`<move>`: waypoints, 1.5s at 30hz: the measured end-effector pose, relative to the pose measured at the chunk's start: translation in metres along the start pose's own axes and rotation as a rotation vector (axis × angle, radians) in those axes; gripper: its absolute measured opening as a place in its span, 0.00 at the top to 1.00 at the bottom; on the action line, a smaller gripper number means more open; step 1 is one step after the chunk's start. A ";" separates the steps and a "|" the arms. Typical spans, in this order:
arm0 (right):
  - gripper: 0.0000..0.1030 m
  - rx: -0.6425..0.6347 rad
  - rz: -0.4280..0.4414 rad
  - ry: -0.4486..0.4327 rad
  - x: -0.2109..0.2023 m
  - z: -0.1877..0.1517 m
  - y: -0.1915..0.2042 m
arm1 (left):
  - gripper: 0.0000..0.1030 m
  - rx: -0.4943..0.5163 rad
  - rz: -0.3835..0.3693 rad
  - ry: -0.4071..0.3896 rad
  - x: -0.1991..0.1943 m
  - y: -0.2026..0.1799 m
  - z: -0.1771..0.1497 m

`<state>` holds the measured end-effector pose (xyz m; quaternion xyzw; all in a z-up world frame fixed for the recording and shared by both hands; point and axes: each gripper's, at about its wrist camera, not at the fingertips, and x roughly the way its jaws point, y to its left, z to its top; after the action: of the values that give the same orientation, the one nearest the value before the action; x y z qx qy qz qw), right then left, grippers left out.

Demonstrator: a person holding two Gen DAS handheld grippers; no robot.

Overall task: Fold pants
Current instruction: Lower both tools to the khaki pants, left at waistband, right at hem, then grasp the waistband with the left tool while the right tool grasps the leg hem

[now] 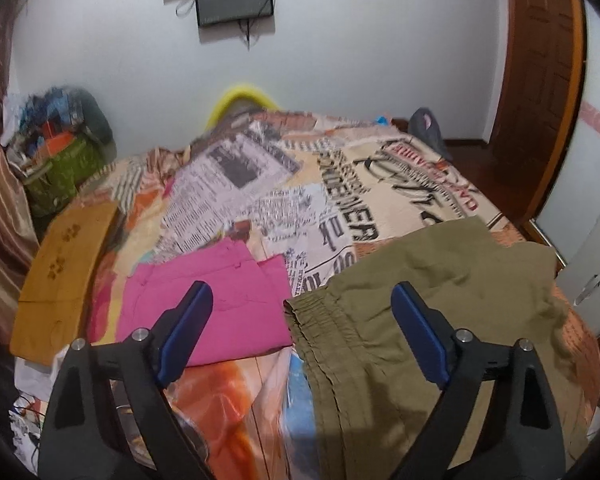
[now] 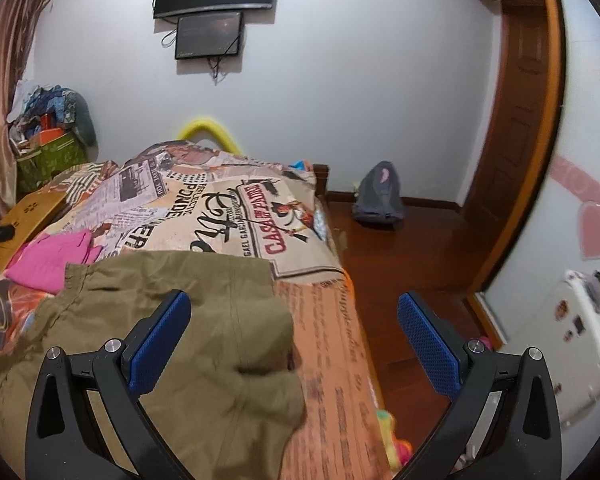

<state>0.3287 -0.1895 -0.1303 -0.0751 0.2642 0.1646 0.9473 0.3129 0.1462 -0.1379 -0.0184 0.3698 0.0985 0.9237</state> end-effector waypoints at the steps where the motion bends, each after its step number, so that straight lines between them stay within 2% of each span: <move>1: 0.01 0.000 0.008 0.003 0.011 0.004 -0.001 | 0.11 -0.010 -0.006 0.018 0.010 0.003 0.001; 4: 0.01 -0.006 0.029 0.015 0.041 0.012 -0.003 | 0.11 -0.026 -0.035 0.078 0.045 0.009 0.001; 8: 0.01 -0.035 0.047 0.036 0.081 0.017 -0.003 | 0.11 -0.010 -0.033 0.155 0.085 0.013 -0.007; 11: 0.01 -0.093 0.060 0.104 0.120 0.017 0.000 | 0.12 0.000 -0.043 0.214 0.114 0.015 -0.013; 13: 0.02 -0.122 0.071 0.153 0.143 0.016 -0.001 | 0.21 0.006 -0.034 0.232 0.126 0.015 -0.017; 17: 0.02 -0.154 0.103 0.247 0.183 0.016 -0.002 | 0.26 0.018 -0.031 0.277 0.149 0.017 -0.020; 19: 0.10 -0.162 0.151 0.295 0.199 0.015 0.000 | 0.26 0.025 -0.035 0.276 0.154 0.016 -0.021; 23: 0.14 -0.114 0.217 0.379 0.229 0.012 -0.001 | 0.26 0.039 -0.075 0.276 0.159 0.012 -0.022; 25: 0.29 -0.094 0.232 0.415 0.242 0.007 0.000 | 0.26 0.033 -0.088 0.281 0.162 0.012 -0.022; 28: 0.34 -0.070 0.264 0.451 0.256 -0.001 0.003 | 0.27 0.021 -0.107 0.285 0.168 0.012 -0.024; 30: 0.34 -0.060 0.269 0.444 0.258 -0.003 0.004 | 0.33 0.019 -0.133 0.290 0.170 0.010 -0.026; 32: 0.39 -0.053 0.284 0.433 0.256 -0.004 0.004 | 0.44 0.025 -0.175 0.297 0.172 0.006 -0.027; 36: 0.61 -0.030 0.325 0.443 0.253 -0.004 0.006 | 0.48 0.011 -0.199 0.305 0.173 0.007 -0.028; 38: 0.68 -0.029 0.308 0.445 0.254 -0.002 0.010 | 0.52 0.006 -0.207 0.309 0.172 0.007 -0.028; 40: 0.84 -0.044 0.289 0.445 0.252 -0.001 0.013 | 0.56 0.008 -0.208 0.310 0.169 0.006 -0.026; 42: 0.88 -0.044 0.279 0.444 0.251 0.000 0.015 | 0.62 0.024 -0.209 0.307 0.163 0.005 -0.027; 43: 0.88 -0.048 0.273 0.440 0.249 0.001 0.016 | 0.70 0.033 -0.208 0.305 0.159 0.004 -0.027; 45: 0.89 -0.075 0.251 0.423 0.244 0.001 0.019 | 0.78 0.051 -0.210 0.302 0.151 0.005 -0.028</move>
<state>0.5191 -0.1047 -0.2583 -0.1097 0.4575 0.2712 0.8397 0.3997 0.1736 -0.2619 -0.0480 0.5026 -0.0118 0.8631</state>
